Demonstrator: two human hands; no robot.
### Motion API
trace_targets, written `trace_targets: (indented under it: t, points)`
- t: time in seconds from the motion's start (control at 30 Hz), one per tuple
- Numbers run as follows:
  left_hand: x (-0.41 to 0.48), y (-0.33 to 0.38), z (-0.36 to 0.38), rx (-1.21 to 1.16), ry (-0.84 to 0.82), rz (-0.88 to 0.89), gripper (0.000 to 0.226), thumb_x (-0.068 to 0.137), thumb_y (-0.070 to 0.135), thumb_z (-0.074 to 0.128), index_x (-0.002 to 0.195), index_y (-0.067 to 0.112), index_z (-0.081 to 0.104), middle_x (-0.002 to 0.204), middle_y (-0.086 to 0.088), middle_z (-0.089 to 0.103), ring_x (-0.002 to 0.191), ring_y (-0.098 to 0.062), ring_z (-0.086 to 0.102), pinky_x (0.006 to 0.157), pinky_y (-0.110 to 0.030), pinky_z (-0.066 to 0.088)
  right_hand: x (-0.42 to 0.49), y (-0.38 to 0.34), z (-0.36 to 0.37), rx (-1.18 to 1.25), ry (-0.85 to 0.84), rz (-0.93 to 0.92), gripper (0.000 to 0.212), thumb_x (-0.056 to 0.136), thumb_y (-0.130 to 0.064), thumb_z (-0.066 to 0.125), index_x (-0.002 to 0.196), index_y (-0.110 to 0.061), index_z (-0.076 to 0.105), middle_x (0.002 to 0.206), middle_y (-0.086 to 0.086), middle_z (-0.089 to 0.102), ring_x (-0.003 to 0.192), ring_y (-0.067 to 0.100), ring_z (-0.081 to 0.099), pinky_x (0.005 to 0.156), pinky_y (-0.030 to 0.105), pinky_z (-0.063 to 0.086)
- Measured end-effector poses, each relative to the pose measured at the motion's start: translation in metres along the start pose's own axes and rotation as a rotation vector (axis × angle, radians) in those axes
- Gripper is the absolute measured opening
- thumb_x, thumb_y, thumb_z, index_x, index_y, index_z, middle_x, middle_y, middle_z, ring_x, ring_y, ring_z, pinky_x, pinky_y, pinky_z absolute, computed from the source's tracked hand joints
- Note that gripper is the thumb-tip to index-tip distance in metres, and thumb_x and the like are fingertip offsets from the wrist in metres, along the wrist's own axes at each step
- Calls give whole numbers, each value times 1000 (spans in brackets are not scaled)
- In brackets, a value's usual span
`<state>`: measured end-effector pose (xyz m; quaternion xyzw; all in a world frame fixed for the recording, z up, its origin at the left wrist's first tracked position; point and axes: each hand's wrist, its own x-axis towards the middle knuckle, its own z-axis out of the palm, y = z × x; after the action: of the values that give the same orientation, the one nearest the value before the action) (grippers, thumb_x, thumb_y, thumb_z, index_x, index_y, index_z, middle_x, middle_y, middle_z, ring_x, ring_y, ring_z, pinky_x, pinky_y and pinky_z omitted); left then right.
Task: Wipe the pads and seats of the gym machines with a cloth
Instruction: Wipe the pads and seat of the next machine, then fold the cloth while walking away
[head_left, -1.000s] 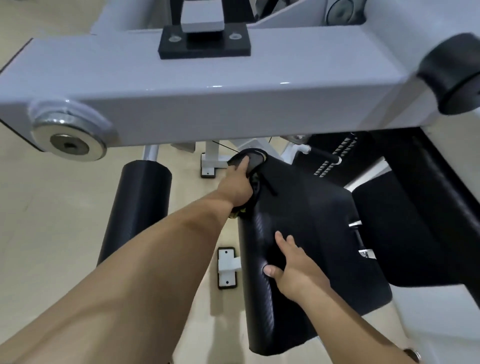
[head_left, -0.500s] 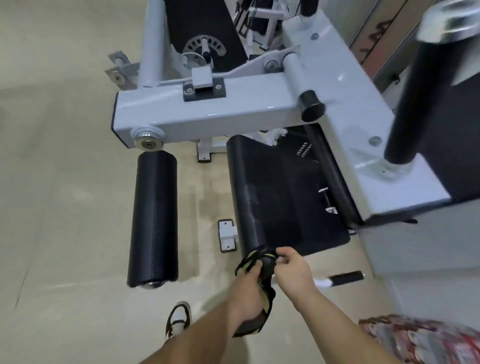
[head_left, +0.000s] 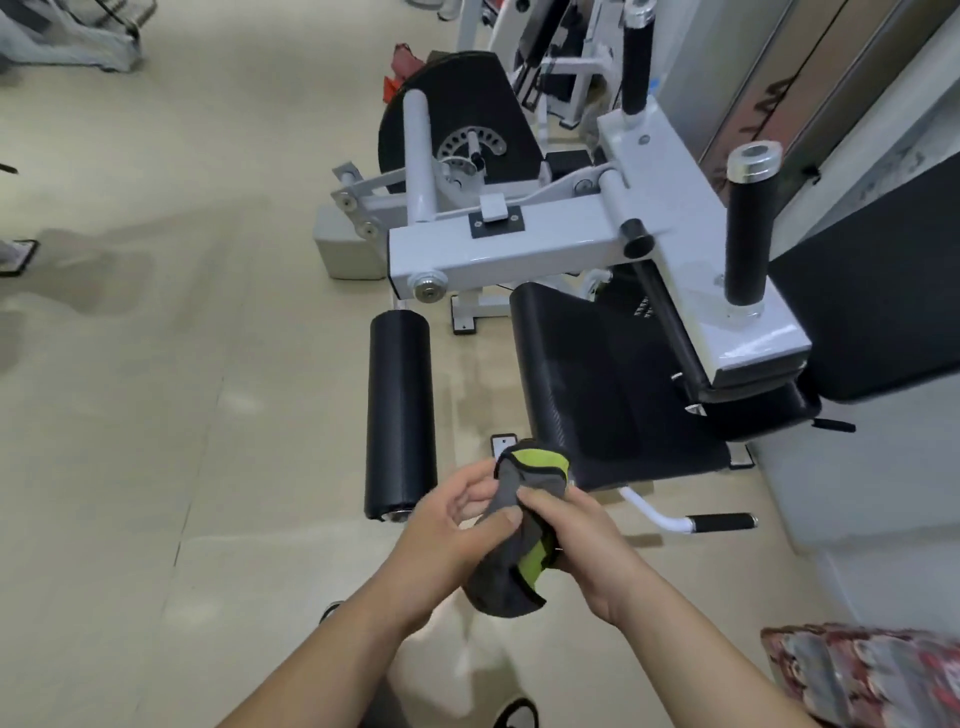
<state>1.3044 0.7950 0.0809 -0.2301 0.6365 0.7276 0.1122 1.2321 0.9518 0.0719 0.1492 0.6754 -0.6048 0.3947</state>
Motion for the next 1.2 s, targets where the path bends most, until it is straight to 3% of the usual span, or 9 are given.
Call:
trace_targets:
  t: [0.17, 0.3, 0.43, 0.53, 0.63, 0.77, 0.83, 1.0, 1.2]
  points:
    - [-6, 18, -92, -50, 105, -123, 55, 85, 47, 80, 133, 25, 64, 118, 10, 75, 111, -7, 70, 86, -26, 57, 11, -20, 76, 86, -85, -68, 43, 84, -30, 64, 118, -5, 71, 110, 19, 75, 97, 28, 66, 88, 43, 48]
    - [5, 46, -187, -59, 7, -83, 18, 98, 22, 70, 110, 10, 75, 103, -4, 79, 96, -13, 74, 77, -23, 55, 37, -44, 164, 169, -130, -66, 55, 80, -38, 58, 123, -6, 72, 125, 21, 73, 109, 37, 65, 96, 50, 47]
    - [23, 83, -284, 33, 128, -37, 18, 93, 22, 75, 94, 8, 64, 85, 2, 73, 77, -8, 66, 64, -22, 50, 63, -66, 255, 199, -24, 18, 48, 89, -42, 56, 122, -10, 70, 105, 14, 79, 85, 30, 67, 69, 38, 51]
    - [40, 110, -332, 178, 119, 49, 18, 91, 20, 72, 91, 12, 56, 81, 0, 68, 75, -14, 61, 67, -31, 49, 82, -86, 304, 264, 38, 0, 39, 95, -38, 60, 123, -14, 70, 110, 11, 79, 108, 33, 72, 100, 56, 56]
    - [66, 140, -366, 290, 50, 134, 13, 92, 17, 67, 93, 22, 55, 88, -4, 69, 81, -21, 66, 67, -35, 55, 101, -113, 340, 214, 58, -21, 28, 105, -31, 55, 125, -16, 67, 116, 8, 78, 114, 28, 70, 106, 53, 53]
    - [108, 180, -403, 432, -25, 239, 16, 92, 10, 63, 92, 24, 54, 80, -1, 64, 71, -14, 59, 63, -24, 48, 127, -154, 362, 58, 114, -168, 73, 97, -16, 68, 160, -31, 33, 154, -10, 43, 145, 14, 42, 118, 40, 38]
    - [130, 197, -419, 477, -120, 256, 18, 92, 6, 61, 92, 23, 55, 75, 1, 61, 68, -9, 54, 62, -21, 45, 139, -181, 367, 19, 72, -313, 83, 87, -10, 75, 157, -35, 38, 156, -17, 42, 148, 8, 38, 122, 42, 35]
    - [194, 238, -458, 560, -174, 325, 18, 95, 9, 64, 96, 27, 59, 84, -1, 69, 71, -7, 57, 63, -21, 46, 195, -265, 379, -115, -74, -423, 41, 76, -26, 85, 116, -26, 74, 115, -1, 75, 117, 20, 68, 103, 42, 54]
    - [265, 277, -517, 543, -71, 287, 21, 90, 30, 78, 100, 27, 60, 89, 0, 71, 76, -19, 67, 64, -35, 56, 263, -353, 425, -305, -59, -508, 11, 100, -32, 65, 101, -21, 63, 94, 2, 71, 85, 10, 67, 75, 31, 55]
